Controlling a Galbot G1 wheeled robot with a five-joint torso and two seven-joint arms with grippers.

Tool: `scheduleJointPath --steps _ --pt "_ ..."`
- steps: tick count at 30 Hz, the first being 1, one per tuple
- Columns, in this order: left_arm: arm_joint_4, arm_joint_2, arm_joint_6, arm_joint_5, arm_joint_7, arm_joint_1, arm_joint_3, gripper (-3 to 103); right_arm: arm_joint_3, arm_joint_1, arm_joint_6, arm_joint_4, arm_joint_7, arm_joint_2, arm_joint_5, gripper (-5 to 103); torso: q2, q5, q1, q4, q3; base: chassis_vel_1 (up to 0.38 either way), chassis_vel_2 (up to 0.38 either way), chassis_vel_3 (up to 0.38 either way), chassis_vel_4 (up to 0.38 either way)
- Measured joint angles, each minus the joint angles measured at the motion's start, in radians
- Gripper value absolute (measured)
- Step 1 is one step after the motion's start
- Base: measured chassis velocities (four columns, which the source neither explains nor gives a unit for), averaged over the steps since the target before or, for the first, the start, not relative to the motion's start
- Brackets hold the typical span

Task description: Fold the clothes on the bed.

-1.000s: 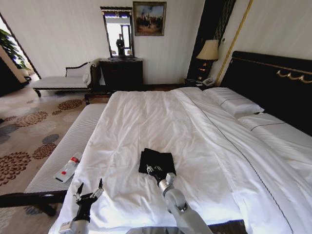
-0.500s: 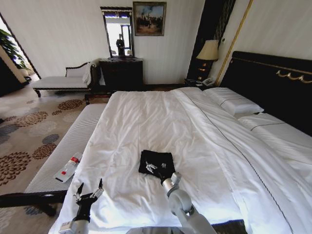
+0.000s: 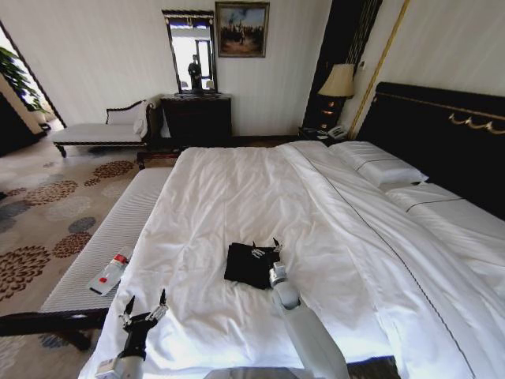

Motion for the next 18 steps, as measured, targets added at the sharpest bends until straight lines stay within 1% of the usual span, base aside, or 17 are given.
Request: scheduleJointPath --steps 4,7,9,14,18 --pt "0.0 0.0 0.0 0.0 0.0 0.0 0.0 100 -0.034 0.032 0.018 -0.08 -0.001 0.046 -0.081 100 0.0 -0.0001 0.0 0.0001 0.0 0.0 0.0 0.0 0.0" --pt "0.0 0.0 0.0 0.0 0.0 0.0 0.0 100 -0.05 0.036 0.019 -0.088 -0.001 0.055 -0.1 100 0.0 0.0 0.0 0.0 0.0 0.0 0.0 0.0 0.0" --pt "0.0 0.0 0.0 0.0 0.0 0.0 0.0 100 -0.071 0.04 0.021 -0.099 -0.001 0.066 -0.131 100 0.0 -0.0001 0.0 0.0 0.0 0.0 0.0 0.0 0.0" --pt "0.0 0.0 0.0 0.0 0.0 0.0 0.0 100 -0.089 0.055 0.03 -0.142 -0.002 0.093 -0.166 100 0.0 0.0 0.0 0.0001 0.0 0.0 0.0 0.0 0.0" --pt "0.0 0.0 0.0 0.0 0.0 0.0 0.0 100 -0.106 0.052 0.031 -0.123 -0.001 0.094 -0.167 100 0.0 0.0001 0.0 0.0001 0.0 0.0 0.0 0.0 0.0"
